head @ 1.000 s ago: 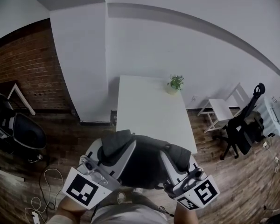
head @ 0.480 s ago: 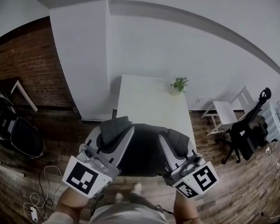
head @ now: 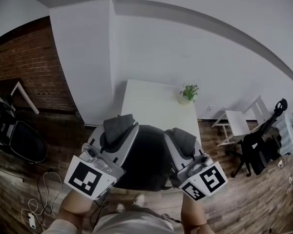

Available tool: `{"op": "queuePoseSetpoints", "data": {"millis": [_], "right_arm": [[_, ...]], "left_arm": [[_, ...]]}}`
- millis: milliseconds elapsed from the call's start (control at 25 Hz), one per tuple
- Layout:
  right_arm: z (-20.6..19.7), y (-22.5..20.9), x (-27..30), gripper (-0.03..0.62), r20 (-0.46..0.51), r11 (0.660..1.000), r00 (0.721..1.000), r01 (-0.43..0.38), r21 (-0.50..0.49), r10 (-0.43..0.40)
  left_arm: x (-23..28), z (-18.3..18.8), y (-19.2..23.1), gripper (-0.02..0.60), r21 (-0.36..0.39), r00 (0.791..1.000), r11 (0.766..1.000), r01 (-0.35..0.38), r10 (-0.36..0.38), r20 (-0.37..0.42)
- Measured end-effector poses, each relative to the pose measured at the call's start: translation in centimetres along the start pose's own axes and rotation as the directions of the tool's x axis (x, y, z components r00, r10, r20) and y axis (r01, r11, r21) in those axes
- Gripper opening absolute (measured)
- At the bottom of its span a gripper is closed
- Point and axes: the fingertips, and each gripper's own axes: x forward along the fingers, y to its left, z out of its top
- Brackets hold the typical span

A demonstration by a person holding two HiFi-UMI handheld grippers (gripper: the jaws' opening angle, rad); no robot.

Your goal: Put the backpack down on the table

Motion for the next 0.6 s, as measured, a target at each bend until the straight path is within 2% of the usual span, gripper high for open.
{"op": "queuePoseSetpoints", "data": {"millis": [120, 600], "right_arm": [[-0.3, -1.9, 0.7, 0.049, -0.003, 1.0, 1.0, -0.009, -0.008, 0.009], [-1.0, -8.8, 3.6, 0.049, -0.002, 1.0, 1.0, -0.02, 0.007, 0.02]], "left_arm": [[2.0, -0.6, 0.8, 0.043, 0.026, 1.0, 1.0, -0.009, 0.009, 0.003], [8.8, -3.2, 3.7, 0.043, 0.029, 0.999, 0.999, -0.024, 0.025, -0.026]]}}
